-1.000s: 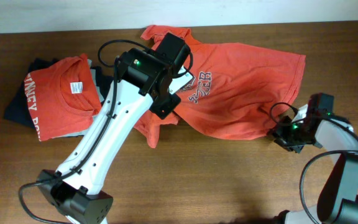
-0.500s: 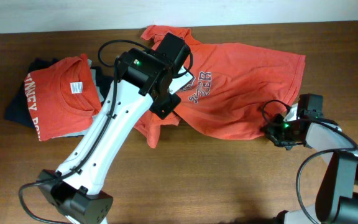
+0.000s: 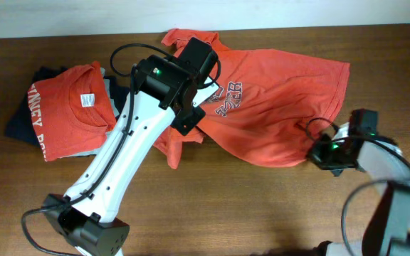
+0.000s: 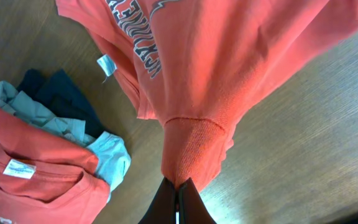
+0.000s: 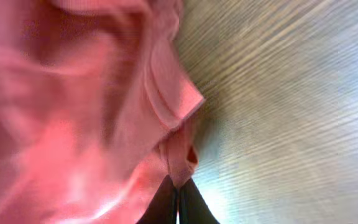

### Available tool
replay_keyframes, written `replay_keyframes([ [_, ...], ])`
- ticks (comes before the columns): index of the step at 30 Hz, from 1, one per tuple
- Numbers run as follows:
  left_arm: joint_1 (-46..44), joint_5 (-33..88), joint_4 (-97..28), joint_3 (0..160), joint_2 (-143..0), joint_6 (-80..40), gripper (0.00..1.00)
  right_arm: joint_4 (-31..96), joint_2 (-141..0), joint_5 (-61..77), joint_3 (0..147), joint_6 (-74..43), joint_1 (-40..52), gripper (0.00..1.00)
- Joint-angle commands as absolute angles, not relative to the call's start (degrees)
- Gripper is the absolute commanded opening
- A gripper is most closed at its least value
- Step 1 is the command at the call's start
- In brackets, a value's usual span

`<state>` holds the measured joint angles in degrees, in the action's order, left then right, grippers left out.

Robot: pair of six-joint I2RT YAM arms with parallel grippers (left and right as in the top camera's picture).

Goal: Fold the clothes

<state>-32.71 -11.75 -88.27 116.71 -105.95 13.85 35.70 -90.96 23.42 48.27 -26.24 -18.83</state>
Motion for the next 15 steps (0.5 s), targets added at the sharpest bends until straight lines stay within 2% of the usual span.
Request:
replay_keyframes([
  [1,-32.86,-13.34,-89.03,117.08,-103.63,13.28,0.0,39.7,-79.48,19.88,53.89,-24.03,-22.13,0.04],
  [9,-32.91,-12.8,-92.58,117.08,-96.23,13.1,0.01,53.52,-61.21,7.51,64.86,-24.05,-29.3,0.04],
  [15,-32.91,-12.69,-93.8,117.08,-88.16,11.57,0.01,60.73,-59.59,7.22,72.58,-23.09,-27.7,0.04],
])
